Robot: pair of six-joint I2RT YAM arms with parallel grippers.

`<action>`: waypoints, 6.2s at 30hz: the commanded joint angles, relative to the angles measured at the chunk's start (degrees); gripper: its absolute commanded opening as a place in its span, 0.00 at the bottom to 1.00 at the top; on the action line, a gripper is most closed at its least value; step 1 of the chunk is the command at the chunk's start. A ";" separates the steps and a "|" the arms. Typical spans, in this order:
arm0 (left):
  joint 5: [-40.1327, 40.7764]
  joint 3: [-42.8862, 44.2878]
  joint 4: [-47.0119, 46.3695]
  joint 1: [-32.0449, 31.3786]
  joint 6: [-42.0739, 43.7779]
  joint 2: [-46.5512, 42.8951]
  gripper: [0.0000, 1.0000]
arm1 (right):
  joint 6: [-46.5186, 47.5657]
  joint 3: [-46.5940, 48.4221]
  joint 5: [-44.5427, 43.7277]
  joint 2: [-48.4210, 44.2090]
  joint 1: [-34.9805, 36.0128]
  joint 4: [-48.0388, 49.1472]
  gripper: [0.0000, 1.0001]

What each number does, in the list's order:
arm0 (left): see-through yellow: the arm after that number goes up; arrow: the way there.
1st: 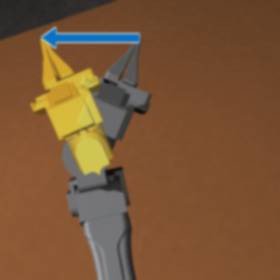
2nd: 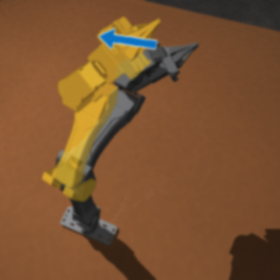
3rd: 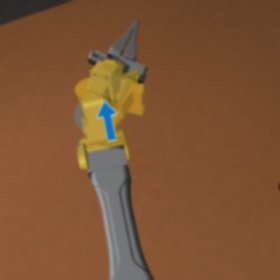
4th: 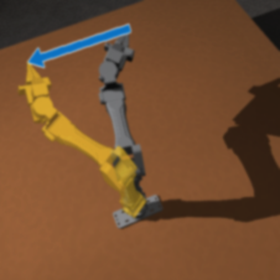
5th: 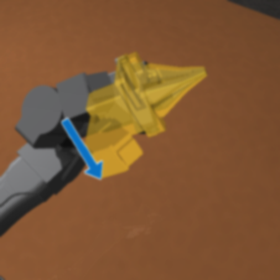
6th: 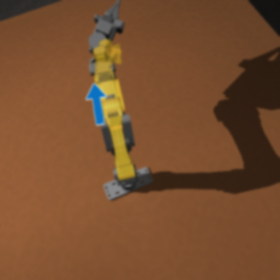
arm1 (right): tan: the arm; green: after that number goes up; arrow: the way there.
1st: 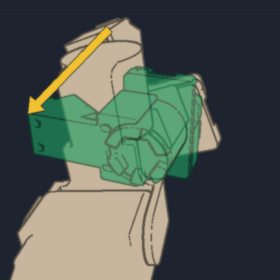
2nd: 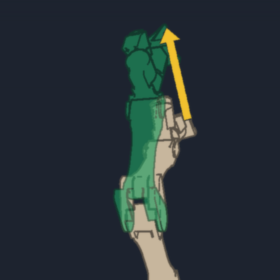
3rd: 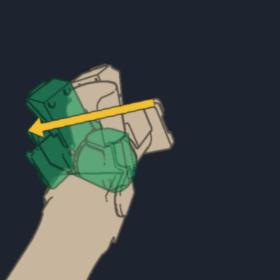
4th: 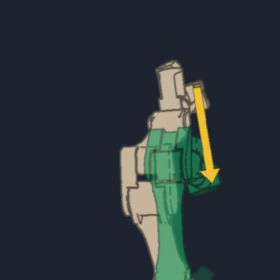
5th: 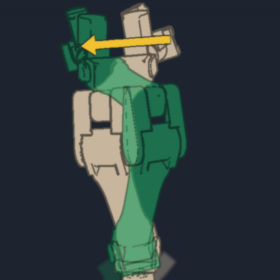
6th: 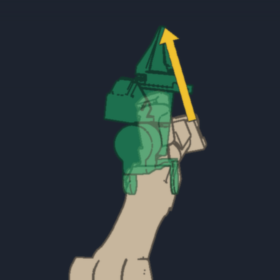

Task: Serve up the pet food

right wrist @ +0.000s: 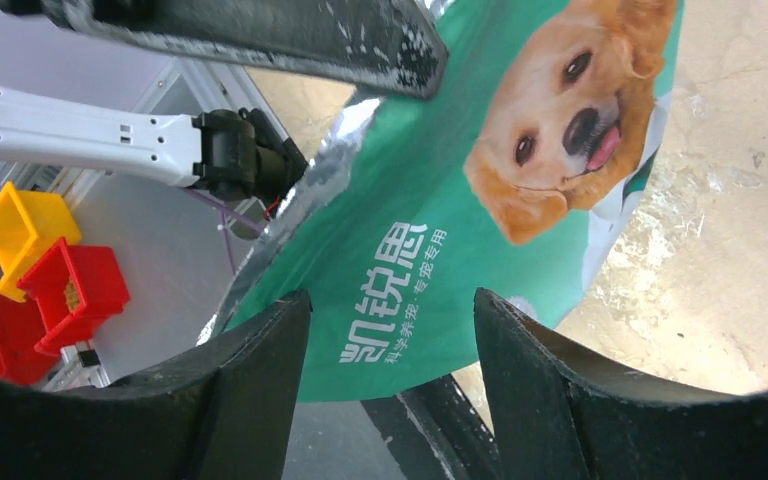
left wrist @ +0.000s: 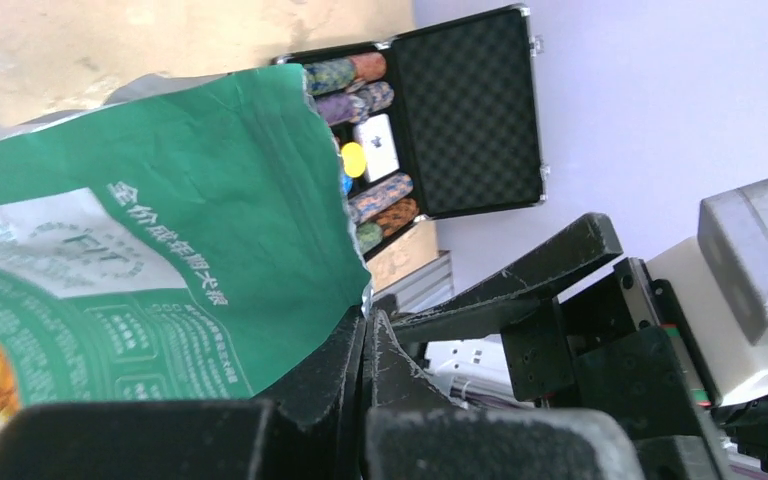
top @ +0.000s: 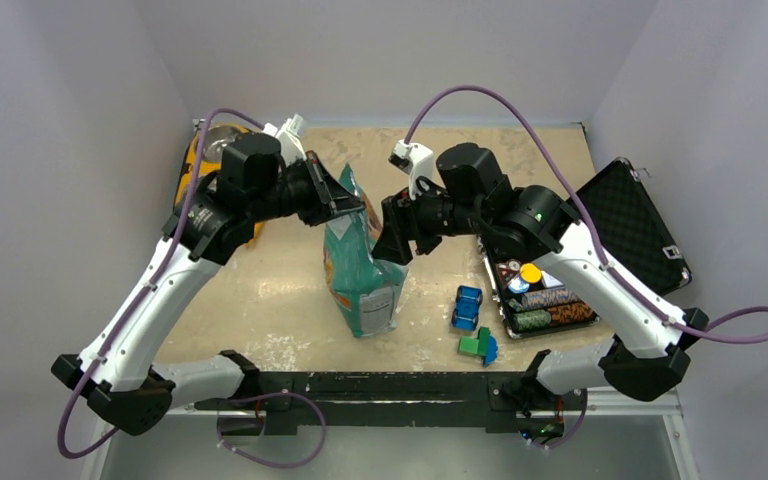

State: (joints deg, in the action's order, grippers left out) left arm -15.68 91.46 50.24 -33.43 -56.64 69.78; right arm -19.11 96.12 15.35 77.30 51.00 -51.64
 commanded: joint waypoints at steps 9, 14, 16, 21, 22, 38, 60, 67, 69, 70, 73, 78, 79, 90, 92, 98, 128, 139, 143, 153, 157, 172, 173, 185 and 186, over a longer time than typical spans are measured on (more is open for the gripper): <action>-1.43 -12.95 -34.74 0.54 -9.47 -8.64 0.00 | -2.39 1.25 0.70 3.59 2.11 5.32 0.34; -2.21 -18.27 -42.36 0.62 -12.75 -10.59 0.00 | -2.53 3.74 -3.35 4.56 2.70 3.03 0.32; -2.86 -19.14 -44.35 0.77 -12.52 -11.07 0.00 | -4.84 6.49 -10.87 3.59 2.15 -0.37 0.34; -3.69 -17.51 -41.06 0.81 -8.73 -11.74 0.00 | -11.59 10.99 -14.29 1.88 -0.30 -2.11 0.43; -3.65 -17.39 -40.23 0.80 -8.30 -11.91 0.00 | -13.07 11.13 -13.99 2.08 -0.36 -1.74 0.43; -4.53 -13.20 -34.19 0.76 -3.01 -10.64 0.00 | -16.59 14.89 -13.08 7.54 0.32 -0.74 0.42; -5.20 -12.34 -34.28 0.77 -2.78 -9.20 0.00 | -14.77 12.16 -14.23 7.34 1.39 -2.49 0.11; -3.64 -7.47 -18.60 0.81 1.66 -9.29 0.12 | -11.81 6.27 -9.75 2.63 1.12 4.51 0.00; -2.92 -7.11 -14.95 0.76 2.31 -10.15 0.23 | -11.65 4.44 -6.11 1.58 0.31 7.01 0.00; -2.58 -7.82 -14.33 0.75 2.05 -10.61 0.30 | -11.77 3.81 -4.62 1.22 -0.17 7.85 0.00; -1.72 -10.21 -14.83 0.75 -0.03 -11.60 0.33 | -12.28 1.77 -1.13 0.57 -1.21 9.64 0.00; -0.32 -9.26 -13.89 0.79 -1.29 -9.88 0.28 | -12.27 1.26 -0.08 0.31 -1.69 10.09 0.00; -0.02 -9.20 -14.18 0.77 -1.71 -9.45 0.27 | -12.35 1.31 0.12 0.40 -1.70 10.10 0.00; 1.84 -9.88 -13.31 0.79 -5.50 -7.98 0.24 | -11.65 1.63 -0.26 0.13 -2.06 9.05 0.00; 1.19 -11.15 -14.49 0.79 -6.50 -8.23 0.24 | -11.66 1.67 -0.02 0.13 -2.28 9.01 0.00; -0.38 -12.02 -16.88 0.78 -7.92 -7.34 0.19 | -11.59 1.78 0.79 0.31 -2.66 9.01 0.00; -3.11 -16.81 -23.47 1.51 -7.46 -9.27 0.00 | -4.40 20.83 -12.84 10.41 -1.28 -7.68 0.27; -3.21 -15.63 -21.29 1.74 -6.91 -8.69 0.00 | -4.24 24.47 -12.31 11.44 0.22 -7.73 0.28; -3.21 -15.61 -21.22 1.75 -6.90 -8.80 0.00 | -4.42 24.64 -10.99 12.44 0.34 -7.68 0.28; -3.30 -16.13 -21.51 1.70 -7.08 -9.17 0.00 | -5.22 22.88 -11.10 13.11 0.33 -7.54 0.24; -2.66 -15.95 -20.47 1.70 -6.76 -9.69 0.00 | -5.48 24.19 -15.16 13.91 0.53 -10.88 0.16; -1.21 -13.59 -15.77 1.74 -7.32 -9.29 0.00 | -5.04 28.90 -19.64 19.02 2.99 -17.14 0.17; -0.83 -12.83 -14.53 1.75 -7.09 -9.01 0.00 | -5.87 29.18 -21.98 19.54 2.97 -18.63 0.10; 5.12 0.19 9.24 1.71 0.09 -1.66 0.00 | -5.29 32.66 -44.48 24.13 7.76 -26.43 0.00; 5.20 1.29 11.37 1.68 0.28 -0.78 0.00 | -4.63 31.89 -44.72 23.89 8.10 -25.70 0.00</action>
State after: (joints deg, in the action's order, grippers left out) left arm -12.56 87.48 51.66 -31.88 -60.49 66.89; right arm -26.44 127.04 -17.54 97.93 57.84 -70.02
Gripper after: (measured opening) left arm 0.012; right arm 0.009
